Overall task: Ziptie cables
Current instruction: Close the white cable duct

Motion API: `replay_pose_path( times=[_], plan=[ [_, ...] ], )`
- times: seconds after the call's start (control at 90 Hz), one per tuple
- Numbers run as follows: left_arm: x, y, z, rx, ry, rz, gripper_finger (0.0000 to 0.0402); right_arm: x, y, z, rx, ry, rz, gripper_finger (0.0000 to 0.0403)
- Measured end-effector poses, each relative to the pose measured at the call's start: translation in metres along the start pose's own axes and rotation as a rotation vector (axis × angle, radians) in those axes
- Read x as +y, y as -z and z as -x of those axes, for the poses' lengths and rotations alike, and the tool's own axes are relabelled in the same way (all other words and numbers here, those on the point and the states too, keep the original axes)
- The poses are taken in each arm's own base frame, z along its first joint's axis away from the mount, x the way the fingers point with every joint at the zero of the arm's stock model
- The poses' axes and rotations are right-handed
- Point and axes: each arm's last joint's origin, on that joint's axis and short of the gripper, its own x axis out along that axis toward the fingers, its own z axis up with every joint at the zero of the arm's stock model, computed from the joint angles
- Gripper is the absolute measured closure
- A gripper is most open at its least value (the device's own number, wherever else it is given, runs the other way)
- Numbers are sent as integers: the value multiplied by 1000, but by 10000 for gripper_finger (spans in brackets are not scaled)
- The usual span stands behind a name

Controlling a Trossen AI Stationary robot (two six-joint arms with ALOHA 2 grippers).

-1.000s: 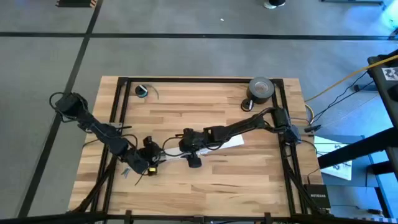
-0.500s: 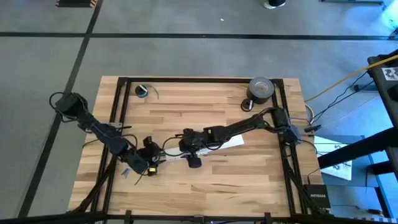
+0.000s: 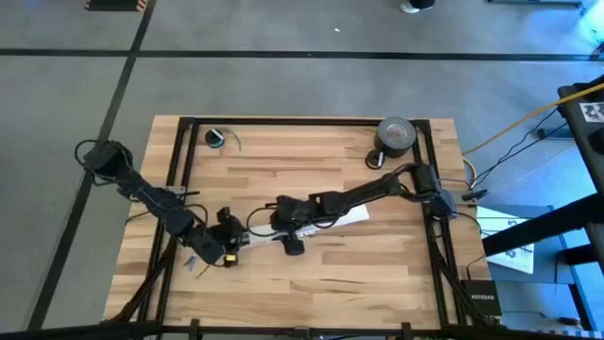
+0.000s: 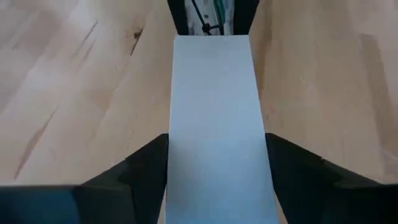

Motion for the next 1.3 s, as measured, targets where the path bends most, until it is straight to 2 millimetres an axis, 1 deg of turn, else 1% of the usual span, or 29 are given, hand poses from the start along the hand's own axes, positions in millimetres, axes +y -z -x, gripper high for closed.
replay_pose_path(
  times=[0.133,0.433,0.833,0.922,1.111,1.3],
  plan=[
    [0,1,0,9,1,-3,223,-1,4,-8,-11,-10,-10,178],
    [0,2,0,33,20,1,201,-1,3,-10,-46,-19,-5,178],
    [0,1,1,59,60,-1,136,0,2,-11,-65,-25,2,178],
    [0,-5,6,90,75,5,131,0,1,-11,-66,-20,-7,178],
    [5,-21,25,133,53,56,130,-2,-3,-10,-92,13,-11,177],
    [10,-26,34,114,38,97,130,-5,-4,-8,-87,32,-41,152]
  ],
)
